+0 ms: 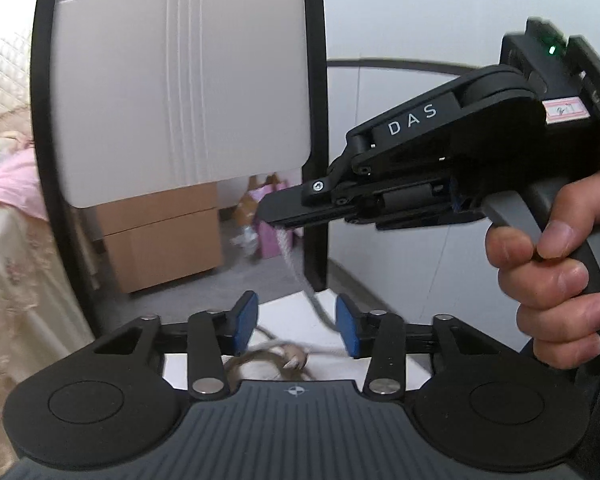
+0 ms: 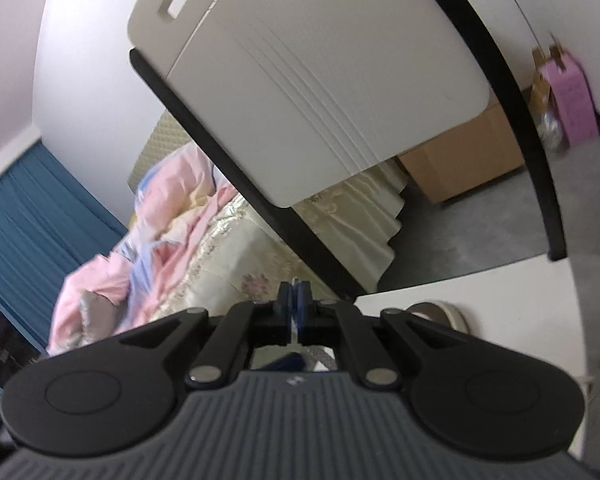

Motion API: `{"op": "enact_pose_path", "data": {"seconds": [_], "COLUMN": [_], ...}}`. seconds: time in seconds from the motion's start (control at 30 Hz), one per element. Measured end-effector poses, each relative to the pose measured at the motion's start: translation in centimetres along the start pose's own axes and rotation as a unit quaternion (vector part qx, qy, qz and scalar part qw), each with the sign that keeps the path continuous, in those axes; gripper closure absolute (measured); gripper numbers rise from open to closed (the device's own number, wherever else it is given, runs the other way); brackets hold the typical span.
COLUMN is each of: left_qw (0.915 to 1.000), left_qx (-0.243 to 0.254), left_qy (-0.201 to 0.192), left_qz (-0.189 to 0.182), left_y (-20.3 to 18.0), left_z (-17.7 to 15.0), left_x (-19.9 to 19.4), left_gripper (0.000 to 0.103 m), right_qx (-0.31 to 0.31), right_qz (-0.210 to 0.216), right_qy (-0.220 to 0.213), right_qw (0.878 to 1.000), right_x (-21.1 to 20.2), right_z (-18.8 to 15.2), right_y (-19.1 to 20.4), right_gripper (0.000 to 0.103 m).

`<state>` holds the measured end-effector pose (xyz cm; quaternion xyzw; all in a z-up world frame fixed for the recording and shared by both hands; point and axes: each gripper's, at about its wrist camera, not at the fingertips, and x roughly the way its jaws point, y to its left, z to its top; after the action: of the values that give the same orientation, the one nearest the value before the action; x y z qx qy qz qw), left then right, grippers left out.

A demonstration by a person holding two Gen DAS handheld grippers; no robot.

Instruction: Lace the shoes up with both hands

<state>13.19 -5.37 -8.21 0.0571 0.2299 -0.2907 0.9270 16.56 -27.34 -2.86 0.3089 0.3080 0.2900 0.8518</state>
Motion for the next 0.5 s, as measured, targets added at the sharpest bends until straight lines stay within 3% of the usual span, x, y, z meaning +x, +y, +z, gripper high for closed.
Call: {"op": "enact_pose_path", "data": {"seconds": [0.1,0.2,0.27,0.37,0.5], "left_qw": [0.9996,0.9977,0.997,0.9948,0.9902], "left_qx": [-0.022,-0.066,-0.075,-0.101,-0.139], "left_qy": [-0.016,-0.019,-0.016,-0.011,-0.004], "left_qz": [0.004,-0.002,0.0,-0.006,-0.007], "left_y": [1.0,2.5,2.9,3.2,4.0], "left_z": [-0.5,-1.1,-1.4,-1.6,-2.0], "left_x": [0.3,0.9,1.5,2.2,2.7], "left_gripper": [0.063,0.076,0.101,0.101,0.101], "right_qx": [-0.008,-0.013,-0.014,0.013,0.078], "right_qz": [-0.003,0.003,0.003,0.01,0.015], "right_qy": [0.015,0.034,0.045,0.055,0.034], "right_qw": [1.0,0.999,0.999,0.998,0.996], "right_x": [0.8,1.7,2.4,3.0,2.4], "right_z": [-0.1,-0.5,-0.8,-1.2,-1.1], "right_y": [0.3,0.6,0.7,0.1,-1.9], "right_gripper": [0.1,0.1,0.1,0.097,0.095]}}
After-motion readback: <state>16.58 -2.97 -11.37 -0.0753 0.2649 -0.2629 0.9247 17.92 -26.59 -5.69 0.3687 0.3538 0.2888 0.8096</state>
